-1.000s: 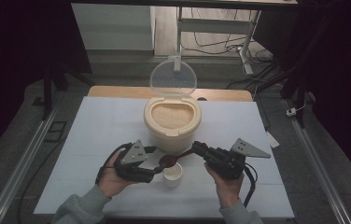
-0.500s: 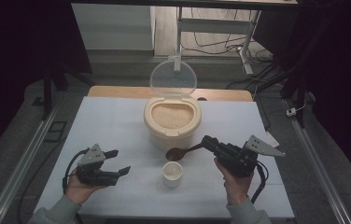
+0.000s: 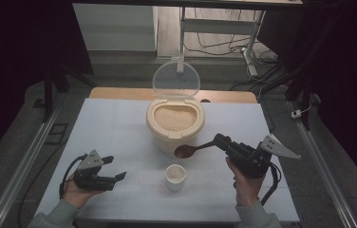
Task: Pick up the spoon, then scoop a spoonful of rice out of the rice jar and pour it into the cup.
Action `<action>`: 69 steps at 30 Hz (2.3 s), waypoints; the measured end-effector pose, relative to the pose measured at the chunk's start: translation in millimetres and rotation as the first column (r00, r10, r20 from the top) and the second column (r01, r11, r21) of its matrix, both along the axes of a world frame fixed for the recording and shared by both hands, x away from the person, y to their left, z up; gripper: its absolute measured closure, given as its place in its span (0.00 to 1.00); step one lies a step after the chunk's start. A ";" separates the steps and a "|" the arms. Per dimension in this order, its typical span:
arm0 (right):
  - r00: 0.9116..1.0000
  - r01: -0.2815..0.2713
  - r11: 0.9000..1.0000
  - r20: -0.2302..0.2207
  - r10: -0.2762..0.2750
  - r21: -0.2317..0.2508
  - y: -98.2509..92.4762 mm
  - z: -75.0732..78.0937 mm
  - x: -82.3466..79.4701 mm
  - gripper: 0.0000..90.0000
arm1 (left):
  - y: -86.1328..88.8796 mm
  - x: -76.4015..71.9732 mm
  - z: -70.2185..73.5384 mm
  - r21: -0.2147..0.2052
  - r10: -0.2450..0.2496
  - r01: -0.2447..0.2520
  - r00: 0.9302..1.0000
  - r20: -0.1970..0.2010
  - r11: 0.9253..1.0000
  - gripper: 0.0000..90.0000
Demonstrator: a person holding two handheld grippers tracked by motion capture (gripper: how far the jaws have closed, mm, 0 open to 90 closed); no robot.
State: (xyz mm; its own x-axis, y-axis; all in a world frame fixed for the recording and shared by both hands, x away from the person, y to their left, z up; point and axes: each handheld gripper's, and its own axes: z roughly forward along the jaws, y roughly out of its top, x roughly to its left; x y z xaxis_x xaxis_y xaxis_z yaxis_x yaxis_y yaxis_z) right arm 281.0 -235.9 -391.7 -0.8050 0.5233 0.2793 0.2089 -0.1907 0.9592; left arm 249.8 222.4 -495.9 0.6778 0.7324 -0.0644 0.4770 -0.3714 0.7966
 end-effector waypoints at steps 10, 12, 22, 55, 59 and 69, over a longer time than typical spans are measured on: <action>1.000 0.000 1.000 0.014 0.000 0.026 -5.0 6.3 -0.8 0.93 | 1.8 2.3 -1.9 -0.002 0.010 -0.010 1.000 -0.011 1.000 0.24; 1.000 -0.002 0.999 0.015 0.002 0.035 -5.6 7.2 -0.1 0.93 | 2.0 2.2 -1.7 -0.006 0.011 -0.011 1.000 -0.011 1.000 0.24; 0.999 0.016 0.998 0.040 -0.019 0.065 -6.9 25.7 12.5 0.93 | 1.5 4.3 -3.4 -0.004 0.004 -0.004 1.000 -0.023 1.000 0.23; 0.963 0.265 0.939 0.012 -0.269 -0.222 44.1 35.2 115.1 0.93 | -0.7 4.9 -6.7 0.011 -0.014 0.015 0.999 -0.043 1.000 0.23; 0.957 0.287 0.929 0.030 -0.288 -0.233 45.0 35.5 115.8 0.93 | -1.0 4.9 -6.8 0.013 -0.015 0.016 0.999 -0.045 1.000 0.23; 0.953 0.296 0.913 0.026 -0.301 -0.281 49.6 26.6 118.3 0.93 | -1.5 5.1 -6.9 0.017 -0.017 0.018 0.999 -0.047 1.000 0.23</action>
